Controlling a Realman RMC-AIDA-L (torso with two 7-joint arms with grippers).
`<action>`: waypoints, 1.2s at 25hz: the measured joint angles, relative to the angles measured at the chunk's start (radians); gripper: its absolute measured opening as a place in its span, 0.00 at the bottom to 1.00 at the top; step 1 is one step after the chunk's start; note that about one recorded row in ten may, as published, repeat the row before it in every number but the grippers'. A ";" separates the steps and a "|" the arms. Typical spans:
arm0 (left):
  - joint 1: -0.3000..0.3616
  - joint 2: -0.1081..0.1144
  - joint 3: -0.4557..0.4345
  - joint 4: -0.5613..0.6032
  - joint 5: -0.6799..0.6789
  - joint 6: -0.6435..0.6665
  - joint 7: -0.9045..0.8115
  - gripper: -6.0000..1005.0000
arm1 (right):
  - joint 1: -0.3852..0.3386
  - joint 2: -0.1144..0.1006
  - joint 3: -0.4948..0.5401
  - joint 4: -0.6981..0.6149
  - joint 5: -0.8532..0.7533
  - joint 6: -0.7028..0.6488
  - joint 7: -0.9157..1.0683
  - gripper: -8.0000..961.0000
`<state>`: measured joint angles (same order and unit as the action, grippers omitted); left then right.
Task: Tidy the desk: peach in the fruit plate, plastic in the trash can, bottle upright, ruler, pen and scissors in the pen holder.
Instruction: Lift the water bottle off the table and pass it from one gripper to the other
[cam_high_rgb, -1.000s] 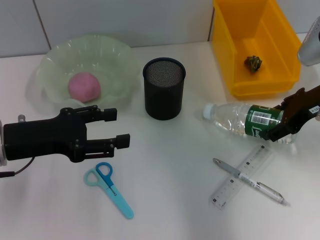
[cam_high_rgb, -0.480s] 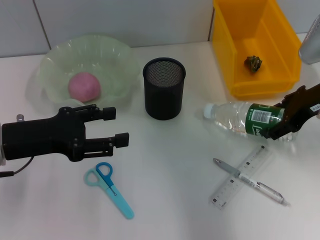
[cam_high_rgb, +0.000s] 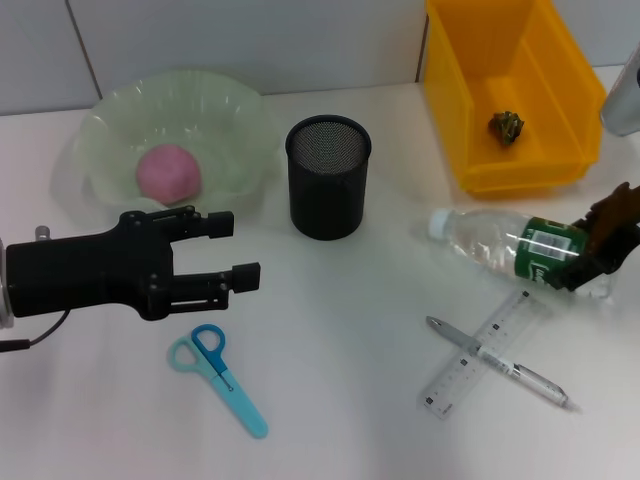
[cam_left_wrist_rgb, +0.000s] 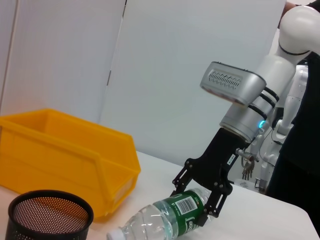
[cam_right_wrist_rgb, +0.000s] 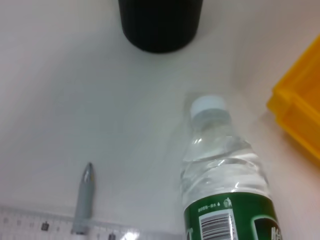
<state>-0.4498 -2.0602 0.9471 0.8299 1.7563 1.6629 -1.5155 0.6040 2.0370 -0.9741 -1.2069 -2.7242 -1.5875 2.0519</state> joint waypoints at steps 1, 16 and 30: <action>0.000 0.000 0.000 0.000 0.000 0.000 0.000 0.79 | 0.007 -0.004 0.000 0.015 -0.012 0.000 0.007 0.80; -0.003 -0.001 -0.008 0.000 0.000 0.001 0.000 0.79 | 0.086 -0.036 0.025 0.139 -0.118 0.020 0.091 0.80; -0.004 -0.002 -0.010 0.000 0.000 0.001 0.000 0.79 | 0.106 -0.028 0.015 0.171 -0.173 0.033 0.136 0.80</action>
<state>-0.4541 -2.0617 0.9373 0.8298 1.7563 1.6644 -1.5155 0.7101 2.0085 -0.9590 -1.0358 -2.8977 -1.5546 2.1882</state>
